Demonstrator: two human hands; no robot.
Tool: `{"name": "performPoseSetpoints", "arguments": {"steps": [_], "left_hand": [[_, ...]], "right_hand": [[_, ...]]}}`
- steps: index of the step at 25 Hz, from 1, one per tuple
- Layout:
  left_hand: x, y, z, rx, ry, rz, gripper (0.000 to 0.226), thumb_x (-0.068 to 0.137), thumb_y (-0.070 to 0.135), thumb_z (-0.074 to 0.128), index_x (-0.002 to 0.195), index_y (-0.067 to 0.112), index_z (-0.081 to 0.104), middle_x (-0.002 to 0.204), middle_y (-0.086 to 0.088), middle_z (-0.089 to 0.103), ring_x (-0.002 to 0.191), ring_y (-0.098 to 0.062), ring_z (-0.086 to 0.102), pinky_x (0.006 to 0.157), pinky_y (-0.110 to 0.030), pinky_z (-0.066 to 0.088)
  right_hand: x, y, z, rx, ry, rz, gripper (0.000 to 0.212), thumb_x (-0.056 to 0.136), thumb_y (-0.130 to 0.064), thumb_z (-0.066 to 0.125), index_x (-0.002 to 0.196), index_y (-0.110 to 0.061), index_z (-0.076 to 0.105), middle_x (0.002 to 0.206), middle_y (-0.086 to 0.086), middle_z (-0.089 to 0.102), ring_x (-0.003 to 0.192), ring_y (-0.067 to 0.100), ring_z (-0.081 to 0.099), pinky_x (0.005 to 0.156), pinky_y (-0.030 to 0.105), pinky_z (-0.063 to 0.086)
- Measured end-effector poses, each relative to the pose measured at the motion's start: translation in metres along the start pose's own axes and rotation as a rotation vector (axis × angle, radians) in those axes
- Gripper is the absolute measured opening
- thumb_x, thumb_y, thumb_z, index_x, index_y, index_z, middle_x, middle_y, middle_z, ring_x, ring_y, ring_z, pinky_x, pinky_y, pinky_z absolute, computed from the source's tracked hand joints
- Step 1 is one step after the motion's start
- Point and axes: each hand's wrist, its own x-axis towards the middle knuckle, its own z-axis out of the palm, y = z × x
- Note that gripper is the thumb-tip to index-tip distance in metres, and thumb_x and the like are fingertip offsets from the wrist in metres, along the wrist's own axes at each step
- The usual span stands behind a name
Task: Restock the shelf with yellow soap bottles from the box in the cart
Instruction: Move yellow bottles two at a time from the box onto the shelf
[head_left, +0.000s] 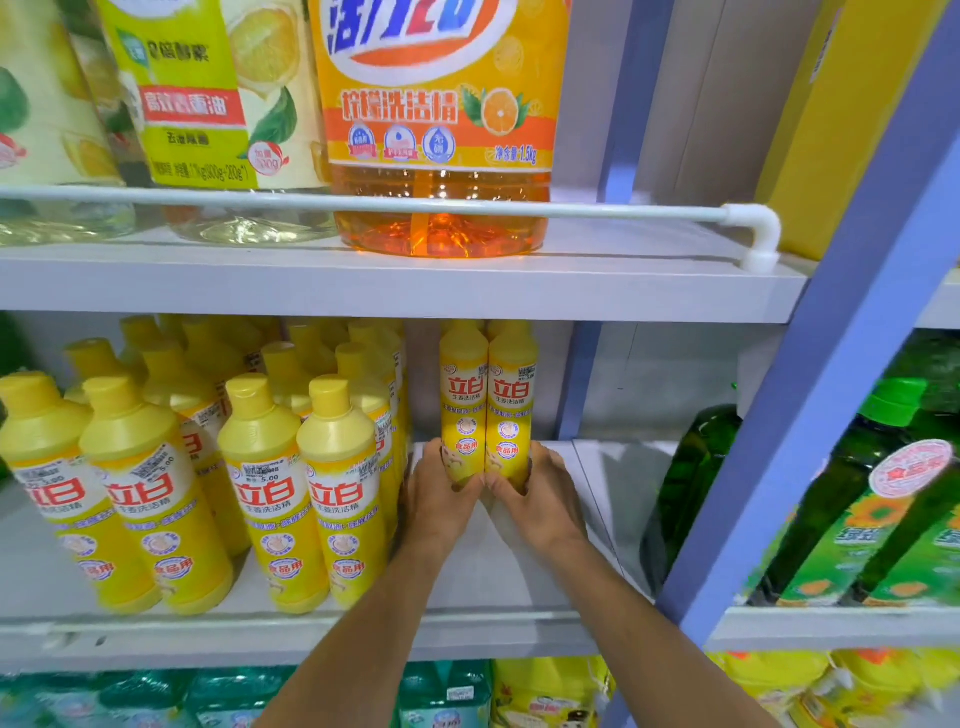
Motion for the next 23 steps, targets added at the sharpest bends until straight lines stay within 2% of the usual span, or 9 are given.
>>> {"name": "performPoseSetpoints", "arguments": {"steps": [2,4,6,8,11,14,16,20,23], "left_hand": [[-0.015,0.011,-0.013,0.147,-0.100,0.016,0.051,0.077,0.041,0.081,0.120,0.025,0.057,0.113,0.004,0.066,0.107,-0.020,0.064,0.093,-0.040,0.056],[-0.033,0.022,-0.029,0.345,-0.246,0.060,0.059,0.081,0.045,0.073,0.131,0.024,0.049,0.122,-0.001,0.061,0.116,-0.025,0.059,0.097,-0.041,0.052],[-0.052,0.034,-0.043,0.585,-0.369,0.145,0.065,0.085,0.048,0.067,0.137,0.019,0.041,0.127,-0.007,0.054,0.121,-0.029,0.052,0.099,-0.041,0.047],[-0.073,0.046,-0.059,0.777,-0.417,0.262,0.068,0.085,0.056,0.064,0.135,0.016,0.041,0.127,-0.010,0.053,0.122,-0.031,0.050,0.099,-0.041,0.044],[-0.103,0.054,-0.079,0.952,-0.461,0.390,0.082,0.085,0.066,0.057,0.143,0.012,0.036,0.136,-0.013,0.050,0.128,-0.032,0.046,0.106,-0.043,0.040],[-0.135,0.065,-0.101,1.048,-0.443,0.484,0.084,0.085,0.070,0.052,0.143,0.013,0.036,0.138,-0.011,0.048,0.129,-0.031,0.044,0.106,-0.043,0.038],[-0.161,0.072,-0.118,1.057,-0.434,0.526,0.084,0.087,0.070,0.050,0.146,0.013,0.034,0.142,-0.011,0.046,0.133,-0.031,0.042,0.109,-0.042,0.036],[-0.221,0.062,-0.173,1.031,-0.413,0.547,0.084,0.091,0.068,0.048,0.152,0.014,0.029,0.149,-0.014,0.040,0.139,-0.032,0.037,0.112,-0.043,0.034],[-0.264,0.024,-0.231,1.049,-0.384,0.525,0.082,0.090,0.071,0.045,0.149,0.014,0.034,0.143,-0.014,0.046,0.134,-0.033,0.042,0.109,-0.046,0.037]], "right_hand": [[-0.011,0.000,-0.013,-0.065,-0.051,-0.023,0.054,0.080,-0.066,0.063,0.119,-0.030,0.058,0.119,-0.004,0.060,0.107,0.021,0.061,0.085,0.038,0.055],[-0.022,0.000,-0.027,-0.156,-0.108,-0.065,0.053,0.089,-0.060,0.057,0.132,-0.029,0.051,0.133,-0.002,0.053,0.122,0.023,0.052,0.099,0.039,0.048],[-0.034,-0.005,-0.042,-0.284,-0.184,-0.148,0.053,0.095,-0.052,0.052,0.139,-0.024,0.047,0.138,0.002,0.050,0.131,0.025,0.044,0.107,0.038,0.040],[-0.050,-0.015,-0.057,-0.426,-0.253,-0.203,0.059,0.096,-0.055,0.048,0.142,-0.019,0.043,0.140,0.006,0.047,0.135,0.028,0.039,0.110,0.039,0.037],[-0.084,-0.027,-0.076,-0.552,-0.300,-0.247,0.090,0.081,-0.074,0.026,0.149,-0.016,0.034,0.152,0.010,0.038,0.142,0.033,0.032,0.115,0.045,0.033],[-0.120,-0.033,-0.096,-0.640,-0.306,-0.265,0.114,0.065,-0.082,0.011,0.158,-0.017,0.023,0.161,0.012,0.028,0.149,0.034,0.024,0.121,0.048,0.027],[-0.149,-0.043,-0.110,-0.671,-0.302,-0.256,0.113,0.068,-0.084,0.013,0.159,-0.018,0.021,0.163,0.011,0.025,0.151,0.033,0.021,0.122,0.049,0.025],[-0.216,-0.073,-0.103,-0.701,-0.285,-0.264,0.084,0.093,-0.068,0.046,0.157,-0.018,0.026,0.163,0.013,0.026,0.151,0.034,0.023,0.121,0.049,0.027],[-0.280,-0.106,-0.064,-0.696,-0.292,-0.303,0.083,0.094,-0.066,0.047,0.157,-0.015,0.027,0.162,0.014,0.028,0.149,0.034,0.026,0.120,0.047,0.029]]}}
